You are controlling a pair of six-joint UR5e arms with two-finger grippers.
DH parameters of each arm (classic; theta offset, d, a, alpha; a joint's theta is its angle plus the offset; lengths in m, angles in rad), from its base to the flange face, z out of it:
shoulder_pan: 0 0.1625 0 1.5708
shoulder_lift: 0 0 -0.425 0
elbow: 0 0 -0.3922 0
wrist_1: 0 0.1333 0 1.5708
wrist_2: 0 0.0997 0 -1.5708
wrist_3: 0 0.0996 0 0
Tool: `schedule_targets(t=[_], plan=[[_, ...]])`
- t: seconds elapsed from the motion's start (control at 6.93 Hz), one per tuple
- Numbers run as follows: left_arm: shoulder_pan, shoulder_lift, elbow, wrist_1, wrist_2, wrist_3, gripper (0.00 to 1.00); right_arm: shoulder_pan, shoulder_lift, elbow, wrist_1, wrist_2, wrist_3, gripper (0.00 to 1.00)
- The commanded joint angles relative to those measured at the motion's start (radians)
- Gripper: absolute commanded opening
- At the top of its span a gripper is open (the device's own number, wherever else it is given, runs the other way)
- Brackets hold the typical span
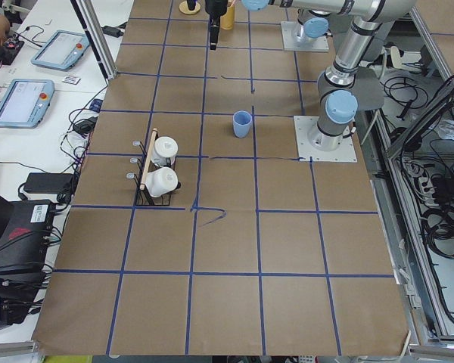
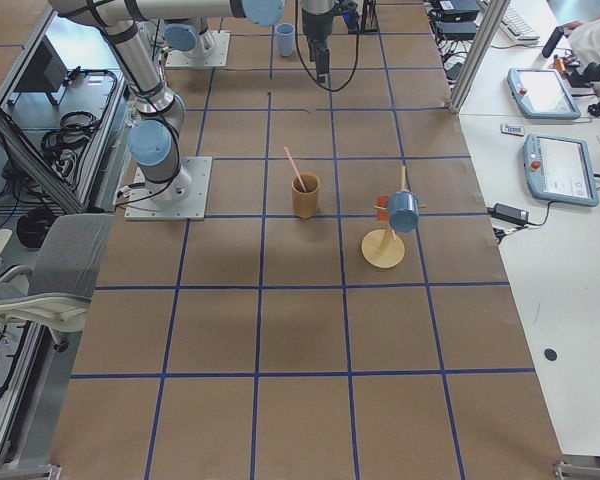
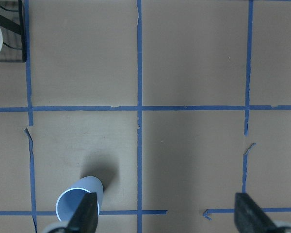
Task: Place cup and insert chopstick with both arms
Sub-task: 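Lower the left gripper toward the blue cup while the right descends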
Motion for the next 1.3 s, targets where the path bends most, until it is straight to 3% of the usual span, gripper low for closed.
schedule_targets(t=[0.0, 0.14, 0.72, 1.01, 1.15], plan=[[0.000, 0.014, -0.009, -0.012, -0.001, 0.000, 1.00, -0.006, 0.001, 0.039, -0.001, -0.027, 0.021, 1.00], [0.000, 0.019, -0.014, -0.018, -0.001, 0.000, 1.00, -0.006, 0.001, 0.041, -0.005, -0.063, 0.025, 1.00], [0.005, 0.029, -0.069, -0.020, 0.027, 0.000, 1.00, -0.012, 0.002, 0.061, 0.001, -0.065, 0.035, 1.00], [0.032, 0.028, -0.223, 0.034, 0.027, 0.017, 1.00, -0.012, 0.002, 0.075, -0.003, -0.077, 0.035, 1.00], [0.064, 0.035, -0.346, 0.148, 0.063, 0.059, 1.00, -0.012, 0.001, 0.075, -0.006, -0.085, 0.036, 1.00]])
